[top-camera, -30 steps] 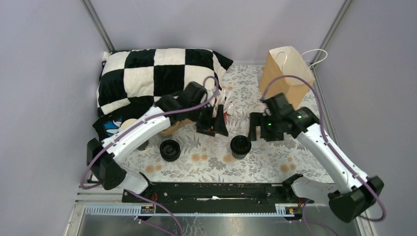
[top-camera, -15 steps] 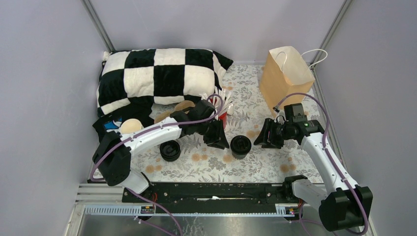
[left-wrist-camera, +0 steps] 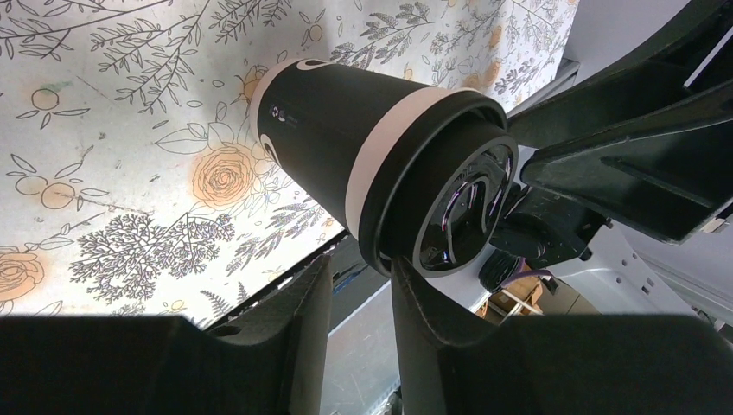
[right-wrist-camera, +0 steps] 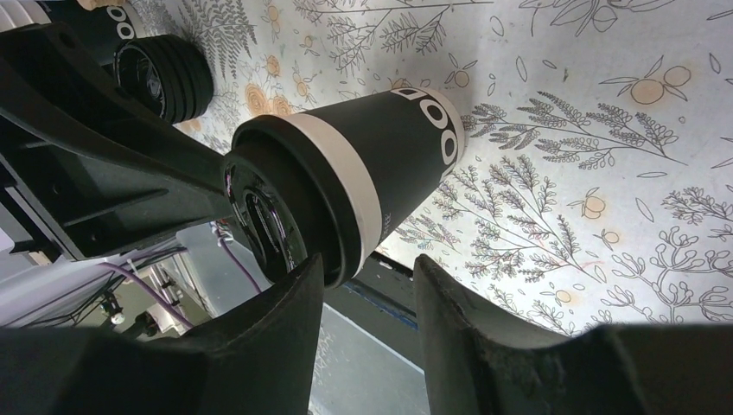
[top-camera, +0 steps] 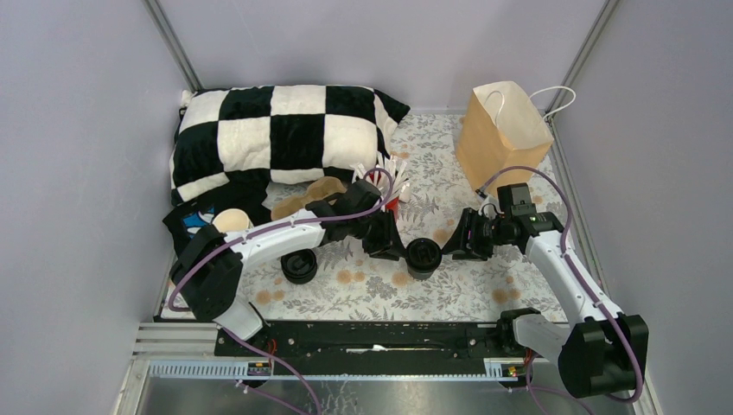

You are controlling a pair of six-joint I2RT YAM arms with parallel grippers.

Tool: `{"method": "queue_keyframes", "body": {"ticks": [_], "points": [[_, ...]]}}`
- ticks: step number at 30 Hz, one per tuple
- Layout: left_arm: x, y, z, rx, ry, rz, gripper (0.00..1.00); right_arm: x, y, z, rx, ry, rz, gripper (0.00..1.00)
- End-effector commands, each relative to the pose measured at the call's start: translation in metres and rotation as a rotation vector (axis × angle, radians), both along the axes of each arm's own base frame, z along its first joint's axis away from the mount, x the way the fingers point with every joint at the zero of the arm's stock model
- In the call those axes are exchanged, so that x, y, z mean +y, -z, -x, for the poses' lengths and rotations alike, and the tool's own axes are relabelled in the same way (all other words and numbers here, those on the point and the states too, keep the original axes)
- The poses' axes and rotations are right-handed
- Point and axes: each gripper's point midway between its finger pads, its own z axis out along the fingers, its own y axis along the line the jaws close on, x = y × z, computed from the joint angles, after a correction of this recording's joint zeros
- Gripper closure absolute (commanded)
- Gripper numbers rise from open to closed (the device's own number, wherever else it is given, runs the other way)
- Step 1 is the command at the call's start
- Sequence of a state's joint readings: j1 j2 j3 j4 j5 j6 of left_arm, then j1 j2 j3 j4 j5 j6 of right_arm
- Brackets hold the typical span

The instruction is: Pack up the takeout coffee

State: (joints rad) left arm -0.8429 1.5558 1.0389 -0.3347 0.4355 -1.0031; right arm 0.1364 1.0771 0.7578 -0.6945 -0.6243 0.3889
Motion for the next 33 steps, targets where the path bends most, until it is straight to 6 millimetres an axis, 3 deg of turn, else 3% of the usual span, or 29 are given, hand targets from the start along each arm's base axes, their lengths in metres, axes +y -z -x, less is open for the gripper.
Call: {"method": "queue_keyframes", "body": {"ticks": [1, 9, 19, 22, 26, 33], "points": [[-0.012, -0.01, -0.009, -0.046, -0.001, 0.041, 0.65, 0.007, -0.002, -0.003, -0.012, -0.016, -0.056, 0.51], [-0.015, 0.001, -0.012, -0.029, 0.013, 0.002, 0.69, 0.009, 0.006, -0.001, 0.012, -0.017, -0.071, 0.52], [-0.011, 0.013, -0.012, -0.005, 0.01, -0.052, 0.72, -0.001, 0.039, 0.011, 0.121, 0.114, -0.015, 0.64], [-0.006, 0.02, -0.011, 0.007, 0.009, -0.089, 0.74, -0.013, 0.05, 0.017, 0.179, 0.156, 0.077, 0.71], [0.0, 0.021, -0.011, -0.004, 0.012, -0.136, 0.73, -0.034, 0.049, 0.022, 0.219, 0.201, 0.211, 0.71], [-0.001, 0.026, -0.009, 0.003, 0.031, -0.154, 0.73, -0.04, 0.06, 0.035, 0.274, 0.215, 0.338, 0.81]]}}
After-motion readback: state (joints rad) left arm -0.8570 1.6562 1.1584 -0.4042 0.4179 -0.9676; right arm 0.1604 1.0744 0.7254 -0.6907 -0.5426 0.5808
